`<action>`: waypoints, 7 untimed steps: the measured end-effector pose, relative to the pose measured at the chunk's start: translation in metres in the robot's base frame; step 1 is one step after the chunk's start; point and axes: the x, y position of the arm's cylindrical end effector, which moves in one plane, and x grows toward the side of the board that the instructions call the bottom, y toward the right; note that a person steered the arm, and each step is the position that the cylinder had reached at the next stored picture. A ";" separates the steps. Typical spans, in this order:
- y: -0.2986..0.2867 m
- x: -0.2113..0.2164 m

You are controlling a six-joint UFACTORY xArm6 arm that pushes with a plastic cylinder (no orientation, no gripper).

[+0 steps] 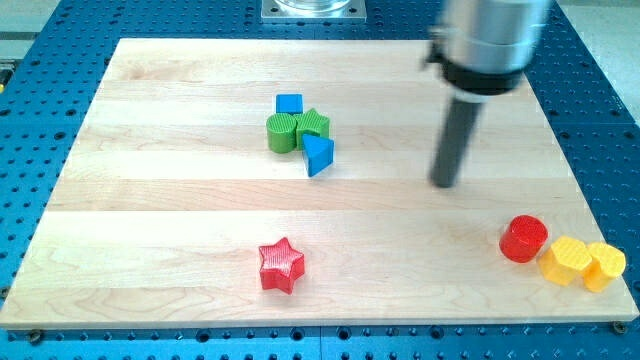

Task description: Separate the yellow blocks

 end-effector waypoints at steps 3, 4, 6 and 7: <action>0.153 0.088; 0.148 0.134; 0.055 0.114; 0.083 0.127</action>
